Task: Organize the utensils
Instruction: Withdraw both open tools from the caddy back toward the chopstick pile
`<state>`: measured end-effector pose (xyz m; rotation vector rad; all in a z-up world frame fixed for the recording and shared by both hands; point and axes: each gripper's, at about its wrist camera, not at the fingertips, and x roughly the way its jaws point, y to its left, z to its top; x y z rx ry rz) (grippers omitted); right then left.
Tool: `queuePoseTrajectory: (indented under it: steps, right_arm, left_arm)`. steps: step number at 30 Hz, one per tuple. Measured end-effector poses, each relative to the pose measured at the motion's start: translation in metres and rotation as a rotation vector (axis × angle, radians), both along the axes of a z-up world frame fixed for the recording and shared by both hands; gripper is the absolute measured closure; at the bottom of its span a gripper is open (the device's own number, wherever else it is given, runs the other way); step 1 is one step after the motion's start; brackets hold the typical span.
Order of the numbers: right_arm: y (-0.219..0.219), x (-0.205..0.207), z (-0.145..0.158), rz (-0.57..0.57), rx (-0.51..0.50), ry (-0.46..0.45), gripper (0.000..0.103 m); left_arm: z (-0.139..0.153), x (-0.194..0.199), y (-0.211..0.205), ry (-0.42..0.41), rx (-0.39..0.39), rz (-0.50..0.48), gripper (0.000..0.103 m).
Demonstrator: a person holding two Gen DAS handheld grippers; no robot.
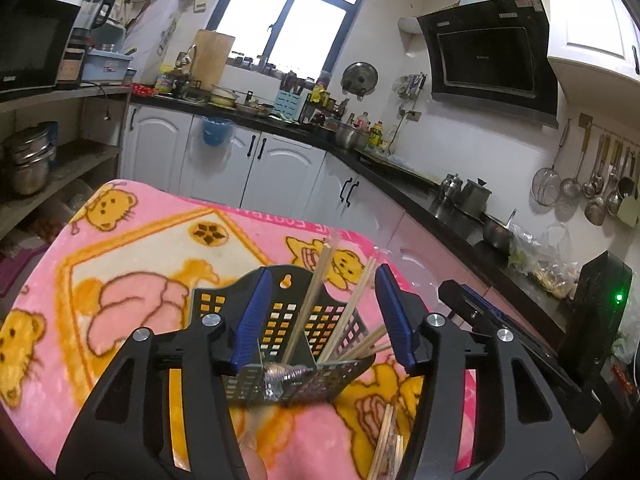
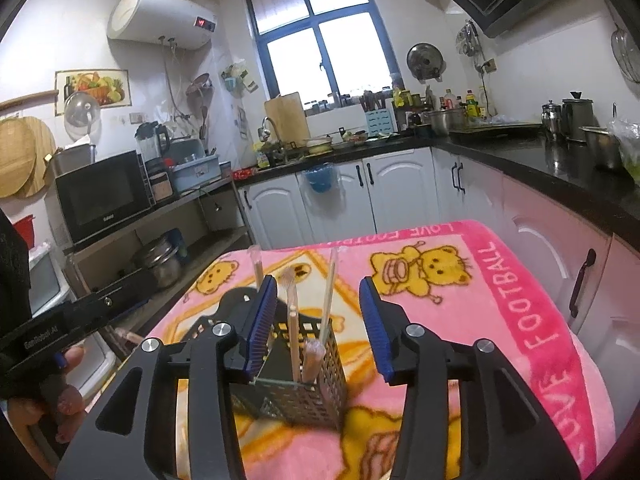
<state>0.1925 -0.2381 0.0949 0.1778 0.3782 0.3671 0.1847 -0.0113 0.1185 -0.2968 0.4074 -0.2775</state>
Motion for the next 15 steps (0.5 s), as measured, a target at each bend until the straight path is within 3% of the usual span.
queuePoseTrajectory:
  steps: [15]
  right_arm:
    - [-0.010,-0.028,-0.009,0.012,-0.026,0.030,0.051]
  left_arm:
    - [-0.006,-0.029,-0.005,0.000,0.014,-0.030,0.038]
